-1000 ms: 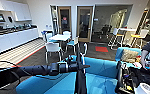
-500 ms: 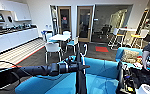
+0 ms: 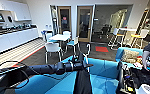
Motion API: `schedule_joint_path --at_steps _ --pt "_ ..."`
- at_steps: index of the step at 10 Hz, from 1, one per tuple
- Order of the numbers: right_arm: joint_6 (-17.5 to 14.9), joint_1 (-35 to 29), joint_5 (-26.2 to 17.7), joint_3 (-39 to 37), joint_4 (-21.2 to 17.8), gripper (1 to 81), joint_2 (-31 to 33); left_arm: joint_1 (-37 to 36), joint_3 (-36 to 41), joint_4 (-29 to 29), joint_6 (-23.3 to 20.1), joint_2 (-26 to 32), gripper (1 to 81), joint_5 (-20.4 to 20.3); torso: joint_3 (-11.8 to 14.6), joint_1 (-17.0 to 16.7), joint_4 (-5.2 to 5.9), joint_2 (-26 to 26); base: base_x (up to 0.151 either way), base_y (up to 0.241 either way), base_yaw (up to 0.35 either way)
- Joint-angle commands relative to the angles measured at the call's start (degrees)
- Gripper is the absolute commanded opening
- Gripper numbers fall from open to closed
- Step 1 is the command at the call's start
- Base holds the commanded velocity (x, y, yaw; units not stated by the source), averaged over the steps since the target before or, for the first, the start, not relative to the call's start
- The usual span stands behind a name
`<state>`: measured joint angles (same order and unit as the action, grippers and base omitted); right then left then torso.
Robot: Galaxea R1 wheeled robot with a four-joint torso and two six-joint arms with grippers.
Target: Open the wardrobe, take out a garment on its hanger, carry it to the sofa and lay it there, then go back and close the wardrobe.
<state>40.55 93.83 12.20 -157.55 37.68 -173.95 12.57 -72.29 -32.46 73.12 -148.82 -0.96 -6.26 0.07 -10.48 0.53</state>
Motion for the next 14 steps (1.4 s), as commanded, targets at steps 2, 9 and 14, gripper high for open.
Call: schedule_joint_path --at_steps 2,9,14 --pt "0.1 -0.9 -1.8 -0.1 -0.1 81.1 0.2 -8.8 -2.6 4.4 -1.0 -2.5 1.0 -4.4 0.0 0.0 0.00 0.0 0.000 0.000 0.000" --pt "0.1 -1.1 -2.0 -0.1 0.0 81.1 0.2 -10.8 -15.9 7.4 -0.8 -11.1 1.0 -6.2 -7.7 0.0 0.00 0.0 0.000 0.000 0.000" --pt "0.1 -1.3 -2.5 -0.1 0.1 81.1 -0.1 -13.7 -27.0 7.3 2.0 -14.2 1.0 -7.9 -10.0 0.0 0.00 0.0 0.000 0.000 0.000"
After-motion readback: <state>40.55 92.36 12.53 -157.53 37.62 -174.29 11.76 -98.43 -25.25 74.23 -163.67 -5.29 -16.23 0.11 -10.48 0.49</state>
